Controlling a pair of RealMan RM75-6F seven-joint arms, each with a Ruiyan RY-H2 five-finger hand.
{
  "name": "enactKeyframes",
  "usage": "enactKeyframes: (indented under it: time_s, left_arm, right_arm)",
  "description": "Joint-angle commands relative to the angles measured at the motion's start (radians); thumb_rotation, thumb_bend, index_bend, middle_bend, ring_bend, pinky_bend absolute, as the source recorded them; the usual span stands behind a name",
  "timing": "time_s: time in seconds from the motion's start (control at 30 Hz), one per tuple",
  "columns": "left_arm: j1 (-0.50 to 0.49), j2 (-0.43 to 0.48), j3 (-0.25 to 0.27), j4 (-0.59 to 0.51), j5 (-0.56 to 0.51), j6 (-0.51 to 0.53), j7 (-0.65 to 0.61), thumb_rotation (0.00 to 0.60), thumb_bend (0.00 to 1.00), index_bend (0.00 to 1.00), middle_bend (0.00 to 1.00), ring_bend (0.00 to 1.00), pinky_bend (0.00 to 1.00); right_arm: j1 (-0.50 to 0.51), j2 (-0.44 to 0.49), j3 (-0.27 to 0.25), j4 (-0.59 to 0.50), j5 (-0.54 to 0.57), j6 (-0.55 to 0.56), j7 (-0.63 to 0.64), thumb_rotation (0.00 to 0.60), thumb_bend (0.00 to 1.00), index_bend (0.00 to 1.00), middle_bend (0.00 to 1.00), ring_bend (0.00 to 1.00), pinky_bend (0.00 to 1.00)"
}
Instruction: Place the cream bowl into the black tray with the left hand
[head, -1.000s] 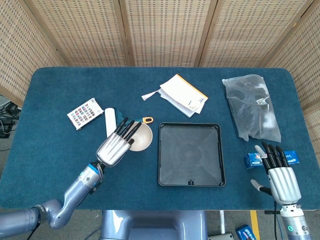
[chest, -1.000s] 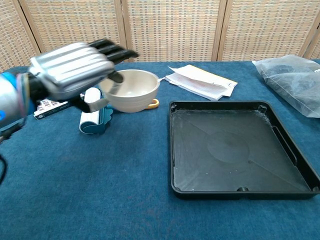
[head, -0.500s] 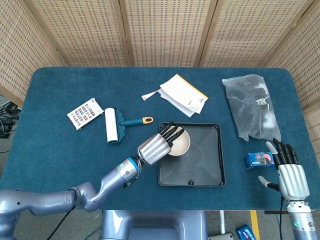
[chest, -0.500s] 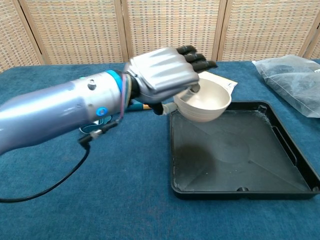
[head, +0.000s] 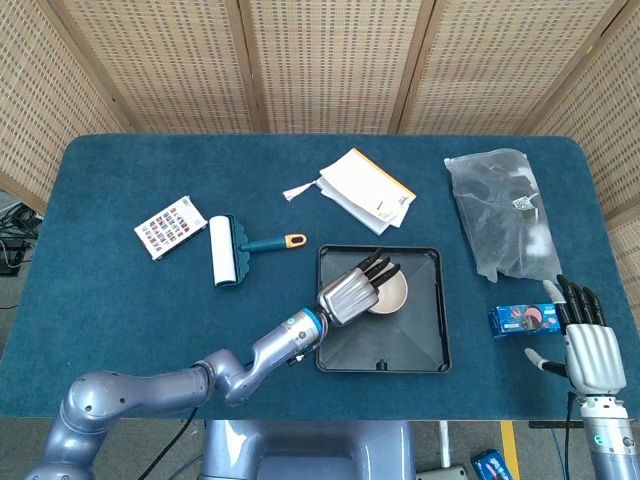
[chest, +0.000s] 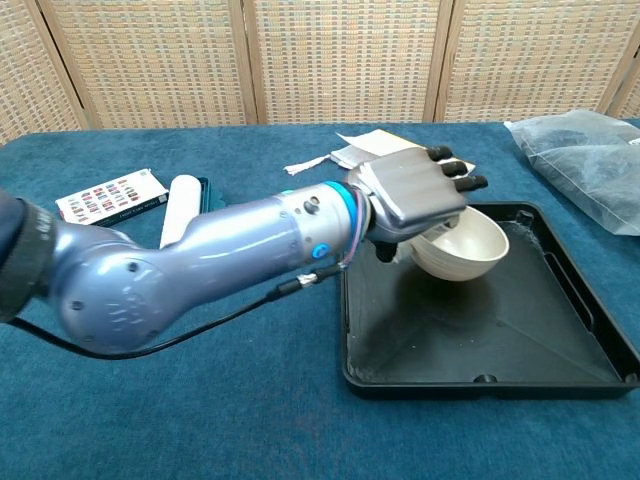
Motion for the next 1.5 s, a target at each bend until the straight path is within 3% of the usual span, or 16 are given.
enactKeyframes:
  time_s: [0.03,0.23,0.3,0.43,0.53,0.7,0.93,1.1,1.2,1.33,1.5]
  left_arm:
    - [-0.053,-0.054,0.008,0.08,0.016,-0.017,-0.065,0.6,0.45,0.63,0.0,0.0,0.0]
    - [-0.094,-0.098,0.029,0.163,0.04,-0.021,-0.142,0.6,0.45,0.59,0.0,0.0,0.0]
    - [-0.101,-0.105,0.039,0.182,0.05,-0.017,-0.165,0.6,0.43,0.52,0.0,0.0,0.0]
    - [-0.106,-0.107,0.057,0.199,0.057,-0.013,-0.197,0.6,0.23,0.3,0.0,0.0,0.0]
    - [-0.103,-0.1,0.063,0.193,0.057,-0.003,-0.2,0.6,0.15,0.18,0.0,0.0,0.0]
    - [-0.075,-0.056,0.067,0.133,0.059,0.061,-0.172,0.6,0.14,0.14,0.0,0.0,0.0]
    - [0.018,0.066,0.041,-0.091,0.029,0.206,-0.094,0.6,0.14,0.12,0.0,0.0,0.0]
    - [0.156,0.224,0.056,-0.367,-0.027,0.332,0.009,0.6,0.14,0.11,0.0,0.0,0.0]
    - [0.253,0.327,0.084,-0.536,-0.068,0.423,0.083,0.6,0.14,0.1,0.0,0.0,0.0]
    - [0.364,0.433,0.133,-0.683,-0.08,0.54,0.121,0.6,0.14,0.09,0.0,0.0,0.0]
    - [0.492,0.538,0.213,-0.789,-0.026,0.683,0.09,0.6,0.14,0.09,0.0,0.0,0.0]
  right_arm:
    - [0.002,-0.004,0.001,0.008,0.008,-0.008,0.003,0.6,0.16,0.01,0.0,0.0,0.0]
    - [0.004,-0.008,0.006,0.019,0.02,-0.016,0.008,0.6,0.16,0.01,0.0,0.0,0.0]
    - [0.004,-0.008,0.007,0.021,0.021,-0.016,0.009,0.6,0.16,0.01,0.0,0.0,0.0]
    - [0.005,-0.009,0.006,0.022,0.02,-0.017,0.008,0.6,0.16,0.01,0.0,0.0,0.0]
    - [0.005,-0.009,0.005,0.021,0.016,-0.015,0.006,0.6,0.16,0.01,0.0,0.0,0.0]
    - [0.004,-0.008,0.003,0.012,0.006,-0.005,-0.001,0.6,0.16,0.01,0.0,0.0,0.0]
    - [0.002,-0.004,-0.005,-0.01,-0.017,0.012,-0.019,0.6,0.16,0.01,0.0,0.0,0.0]
    - [0.001,-0.001,-0.013,-0.028,-0.038,0.025,-0.034,0.6,0.16,0.01,0.0,0.0,0.0]
    - [0.0,0.0,-0.021,-0.037,-0.049,0.027,-0.044,0.6,0.16,0.01,0.0,0.0,0.0]
    - [0.0,0.0,-0.028,-0.05,-0.071,0.038,-0.057,0.6,0.16,0.01,0.0,0.0,0.0]
    - [0.002,0.0,-0.037,-0.062,-0.088,0.04,-0.072,0.6,0.16,0.01,0.0,0.0,0.0]
